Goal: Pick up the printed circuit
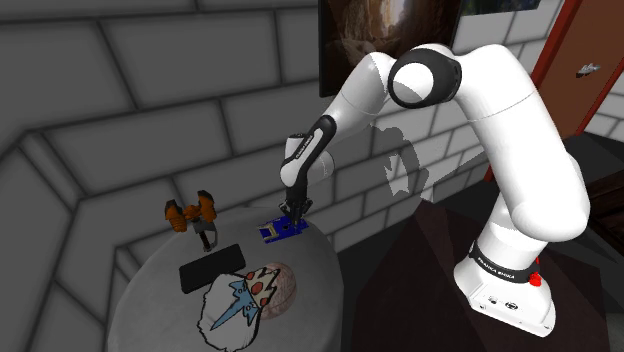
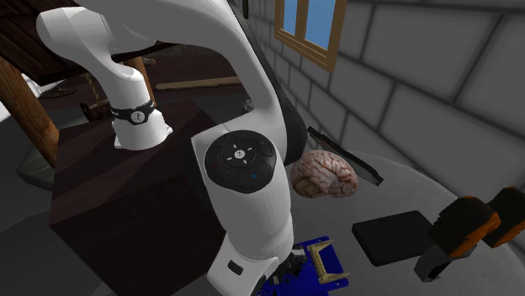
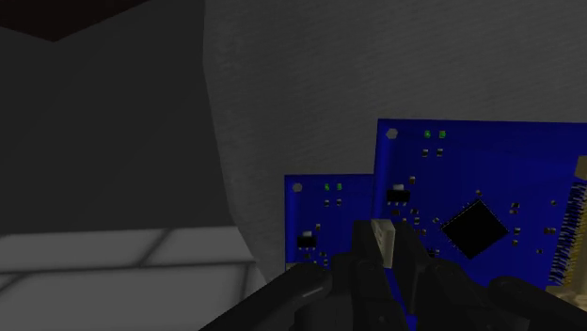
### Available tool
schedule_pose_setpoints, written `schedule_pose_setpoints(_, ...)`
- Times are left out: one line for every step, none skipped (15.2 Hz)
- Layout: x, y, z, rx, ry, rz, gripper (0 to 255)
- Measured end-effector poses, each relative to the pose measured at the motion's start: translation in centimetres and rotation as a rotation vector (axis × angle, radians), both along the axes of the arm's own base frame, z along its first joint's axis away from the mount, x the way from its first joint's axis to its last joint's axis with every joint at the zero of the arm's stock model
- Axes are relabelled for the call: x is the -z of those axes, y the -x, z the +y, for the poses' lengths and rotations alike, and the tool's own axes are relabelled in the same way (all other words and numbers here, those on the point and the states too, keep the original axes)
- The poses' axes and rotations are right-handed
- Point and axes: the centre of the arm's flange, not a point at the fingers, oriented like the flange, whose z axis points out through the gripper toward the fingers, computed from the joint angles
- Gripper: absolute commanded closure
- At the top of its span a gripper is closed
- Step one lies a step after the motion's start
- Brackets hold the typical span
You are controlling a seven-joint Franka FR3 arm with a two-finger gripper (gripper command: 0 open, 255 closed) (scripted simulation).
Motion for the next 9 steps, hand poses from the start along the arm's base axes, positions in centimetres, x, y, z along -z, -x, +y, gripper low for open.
schedule_pose_setpoints(0.0,0.0,0.0,0.000,0.000,0.000,255)
schedule_pose_setpoints(-0.3,0.0,0.0,0.000,0.000,0.000,255)
schedule_pose_setpoints(-0.7,0.0,0.0,0.000,0.000,0.000,255)
schedule_pose_setpoints(-1.2,0.0,0.0,0.000,0.000,0.000,255)
schedule_pose_setpoints(-1.6,0.0,0.0,0.000,0.000,0.000,255)
schedule_pose_setpoints(-2.1,0.0,0.0,0.000,0.000,0.000,255)
schedule_pose_setpoints(-2.7,0.0,0.0,0.000,0.000,0.000,255)
schedule_pose_setpoints(-3.2,0.1,0.0,0.000,0.000,0.000,255)
schedule_pose_setpoints(-3.7,0.0,-0.1,0.000,0.000,0.000,255)
